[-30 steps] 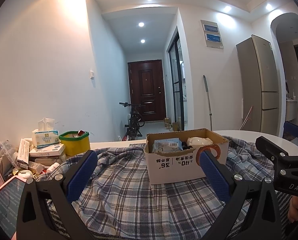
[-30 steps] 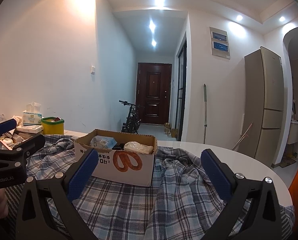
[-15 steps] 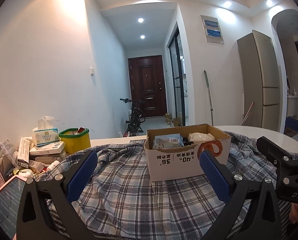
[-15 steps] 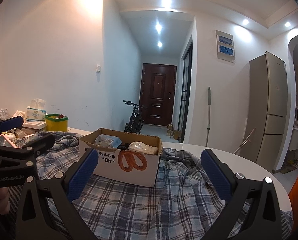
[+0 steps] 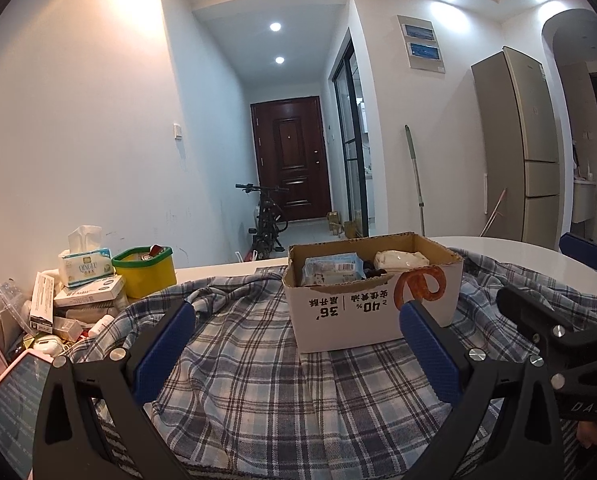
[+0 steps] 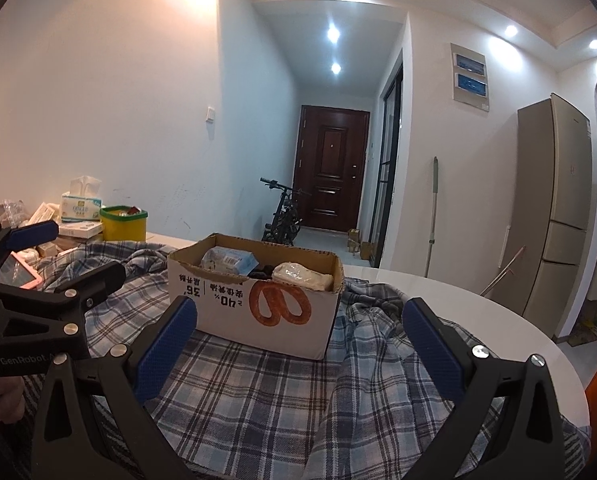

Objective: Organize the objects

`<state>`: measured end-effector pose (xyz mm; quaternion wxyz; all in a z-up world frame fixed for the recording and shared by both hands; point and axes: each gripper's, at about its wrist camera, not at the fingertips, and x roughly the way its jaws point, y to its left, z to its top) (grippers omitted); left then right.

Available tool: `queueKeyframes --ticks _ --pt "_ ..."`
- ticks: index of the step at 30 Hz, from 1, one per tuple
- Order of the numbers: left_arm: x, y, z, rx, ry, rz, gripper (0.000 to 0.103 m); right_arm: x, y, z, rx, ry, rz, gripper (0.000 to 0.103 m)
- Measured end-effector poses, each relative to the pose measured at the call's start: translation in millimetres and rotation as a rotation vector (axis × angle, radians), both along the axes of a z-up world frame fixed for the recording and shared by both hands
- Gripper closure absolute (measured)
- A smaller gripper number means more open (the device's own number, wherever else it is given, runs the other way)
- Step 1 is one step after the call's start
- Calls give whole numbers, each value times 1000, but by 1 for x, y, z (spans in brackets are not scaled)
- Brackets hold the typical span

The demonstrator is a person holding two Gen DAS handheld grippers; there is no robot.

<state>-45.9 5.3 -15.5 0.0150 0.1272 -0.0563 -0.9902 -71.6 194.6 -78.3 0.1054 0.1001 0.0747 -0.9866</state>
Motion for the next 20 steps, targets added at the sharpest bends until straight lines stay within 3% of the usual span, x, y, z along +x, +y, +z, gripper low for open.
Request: queueKeyframes --ticks 6,20 --pt "-3 -4 -1 9 -8 1 0 4 -9 -2 42 15 15 1" --pt "1 -3 0 23 -1 7 0 -4 -4 -3 21 -28 4 1"
